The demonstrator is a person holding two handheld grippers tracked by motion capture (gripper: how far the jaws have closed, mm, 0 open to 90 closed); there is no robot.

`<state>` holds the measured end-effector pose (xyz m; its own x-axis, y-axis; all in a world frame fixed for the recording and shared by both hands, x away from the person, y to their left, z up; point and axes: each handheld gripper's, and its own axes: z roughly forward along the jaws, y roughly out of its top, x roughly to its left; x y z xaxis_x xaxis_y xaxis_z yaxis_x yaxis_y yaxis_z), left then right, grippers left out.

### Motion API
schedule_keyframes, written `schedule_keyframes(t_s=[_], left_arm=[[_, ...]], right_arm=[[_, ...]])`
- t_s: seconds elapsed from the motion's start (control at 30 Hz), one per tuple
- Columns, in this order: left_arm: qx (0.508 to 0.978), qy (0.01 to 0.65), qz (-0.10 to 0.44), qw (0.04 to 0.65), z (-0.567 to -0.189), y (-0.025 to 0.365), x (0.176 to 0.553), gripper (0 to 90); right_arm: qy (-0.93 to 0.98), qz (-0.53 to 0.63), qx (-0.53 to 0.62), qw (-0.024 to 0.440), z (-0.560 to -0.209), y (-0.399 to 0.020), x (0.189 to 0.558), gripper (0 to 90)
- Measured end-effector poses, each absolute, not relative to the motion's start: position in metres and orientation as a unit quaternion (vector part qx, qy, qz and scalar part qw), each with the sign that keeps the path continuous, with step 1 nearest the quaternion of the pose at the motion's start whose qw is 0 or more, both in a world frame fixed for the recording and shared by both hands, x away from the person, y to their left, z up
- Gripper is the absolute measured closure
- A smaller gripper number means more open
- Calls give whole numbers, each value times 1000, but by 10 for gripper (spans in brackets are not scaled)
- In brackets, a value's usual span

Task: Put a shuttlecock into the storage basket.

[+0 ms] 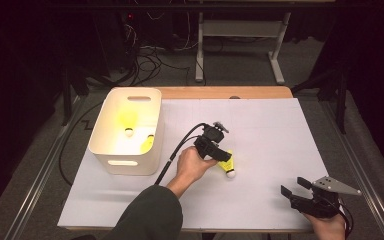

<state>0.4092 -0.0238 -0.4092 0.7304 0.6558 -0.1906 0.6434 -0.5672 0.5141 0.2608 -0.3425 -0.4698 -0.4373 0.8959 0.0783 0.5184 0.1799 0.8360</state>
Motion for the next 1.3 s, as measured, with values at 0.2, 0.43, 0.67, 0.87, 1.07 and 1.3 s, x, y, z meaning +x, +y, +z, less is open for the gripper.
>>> schedule_keyframes(t_s=[0.2,0.43,0.67,0.87,1.07,1.3], left_arm=[[887,363,10,285,-412,-27,409,445],[890,359,4,281,-414,-29,409,504],[893,353,-3,279,-414,-28,409,607],[896,349,-2,274,-413,-27,409,661],[897,346,3,275,-412,-26,408,742],[901,343,6,267,-412,-25,408,850]], right_arm=[[735,422,481,224,-470,-342,261,282],[735,423,481,223,-470,-343,261,282],[735,423,481,223,-470,-343,261,282],[735,423,481,223,-470,-343,261,282],[735,423,481,223,-470,-342,261,282],[734,423,481,223,-470,-342,261,282]])
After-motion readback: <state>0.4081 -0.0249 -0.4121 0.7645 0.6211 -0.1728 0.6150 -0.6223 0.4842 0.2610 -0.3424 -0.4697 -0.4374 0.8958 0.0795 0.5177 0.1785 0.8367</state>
